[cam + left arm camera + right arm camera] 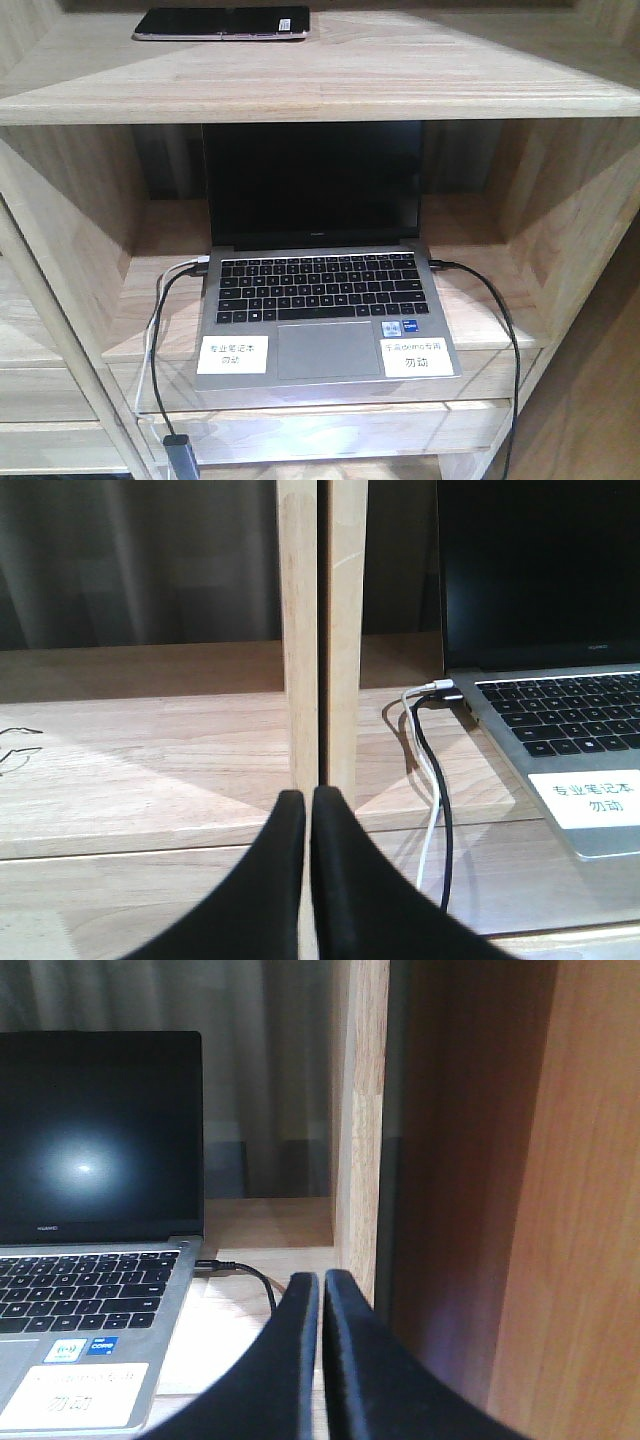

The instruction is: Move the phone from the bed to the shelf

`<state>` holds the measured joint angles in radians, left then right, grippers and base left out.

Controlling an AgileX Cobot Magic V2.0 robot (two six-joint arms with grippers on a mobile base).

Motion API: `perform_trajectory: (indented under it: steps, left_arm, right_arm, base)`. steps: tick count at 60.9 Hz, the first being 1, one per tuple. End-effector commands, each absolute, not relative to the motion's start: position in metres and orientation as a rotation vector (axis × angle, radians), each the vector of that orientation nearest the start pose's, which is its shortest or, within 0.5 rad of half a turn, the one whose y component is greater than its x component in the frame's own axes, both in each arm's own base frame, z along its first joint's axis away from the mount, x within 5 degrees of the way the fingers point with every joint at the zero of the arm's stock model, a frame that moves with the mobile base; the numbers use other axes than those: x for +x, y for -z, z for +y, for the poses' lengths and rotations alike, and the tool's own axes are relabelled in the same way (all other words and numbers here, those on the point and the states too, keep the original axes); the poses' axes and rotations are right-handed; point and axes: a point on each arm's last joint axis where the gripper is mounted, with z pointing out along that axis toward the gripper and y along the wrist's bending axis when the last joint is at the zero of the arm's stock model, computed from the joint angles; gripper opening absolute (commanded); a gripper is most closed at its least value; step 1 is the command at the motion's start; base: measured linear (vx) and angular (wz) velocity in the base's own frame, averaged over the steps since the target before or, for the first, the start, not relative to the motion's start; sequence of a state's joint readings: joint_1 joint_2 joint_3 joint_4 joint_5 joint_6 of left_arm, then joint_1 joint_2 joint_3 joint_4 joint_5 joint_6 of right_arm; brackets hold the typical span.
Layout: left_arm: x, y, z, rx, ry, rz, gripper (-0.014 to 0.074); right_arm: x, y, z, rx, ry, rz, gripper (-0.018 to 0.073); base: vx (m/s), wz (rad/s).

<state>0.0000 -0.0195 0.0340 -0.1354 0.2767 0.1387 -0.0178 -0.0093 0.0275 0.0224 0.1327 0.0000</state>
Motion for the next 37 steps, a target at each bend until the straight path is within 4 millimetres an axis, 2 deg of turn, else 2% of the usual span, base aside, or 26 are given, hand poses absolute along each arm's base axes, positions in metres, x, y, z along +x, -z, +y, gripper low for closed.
perform_trajectory:
  steps: [1, 37]
  left_arm:
    - [0.0552, -0.1840, -0.0029, 0.020, 0.034, 1.695, 0.0001]
    - [0.0552, -0.1840, -0.0029, 0.020, 0.034, 1.695, 0.0001]
  right_arm:
    - [0.0566, -0.1976, -0.0011, 0.029, 0.003, 1.551, -0.0008]
    - [0.0566, -0.1976, -0.0011, 0.029, 0.003, 1.551, -0.0008]
  base:
    - [0.00, 0.00]
    - [0.00, 0.00]
